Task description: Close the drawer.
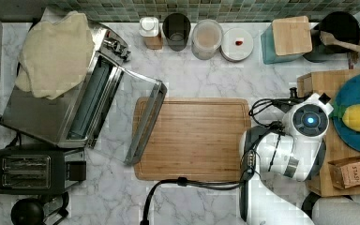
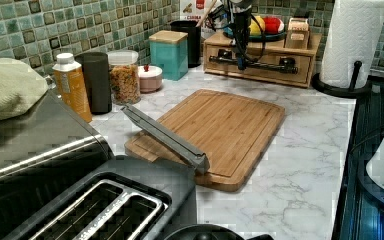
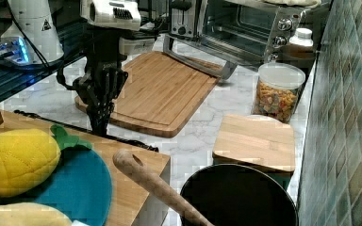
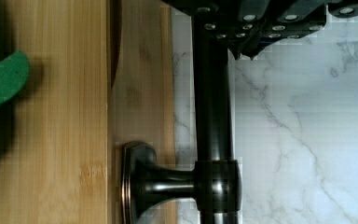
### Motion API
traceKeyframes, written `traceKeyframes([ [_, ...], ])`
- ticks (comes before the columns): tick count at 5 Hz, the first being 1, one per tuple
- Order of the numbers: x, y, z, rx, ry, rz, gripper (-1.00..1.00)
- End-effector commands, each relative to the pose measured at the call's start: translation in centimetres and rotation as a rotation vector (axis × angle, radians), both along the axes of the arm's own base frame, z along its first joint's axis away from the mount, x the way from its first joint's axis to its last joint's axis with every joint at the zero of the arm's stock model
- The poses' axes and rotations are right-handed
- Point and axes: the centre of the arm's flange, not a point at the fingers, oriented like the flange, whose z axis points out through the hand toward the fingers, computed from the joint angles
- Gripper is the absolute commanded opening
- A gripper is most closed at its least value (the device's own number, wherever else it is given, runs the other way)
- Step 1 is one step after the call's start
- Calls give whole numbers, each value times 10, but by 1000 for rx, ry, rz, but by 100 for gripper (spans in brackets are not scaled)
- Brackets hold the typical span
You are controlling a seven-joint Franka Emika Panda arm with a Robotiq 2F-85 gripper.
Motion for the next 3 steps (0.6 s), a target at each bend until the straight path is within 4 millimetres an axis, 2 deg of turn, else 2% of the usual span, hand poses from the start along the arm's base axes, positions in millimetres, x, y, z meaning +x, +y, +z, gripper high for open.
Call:
traceKeyframes([
  [1,-33,-123,90,-149,-171,-199,-100],
  [3,-33,-123,90,-149,-171,-199,-100],
])
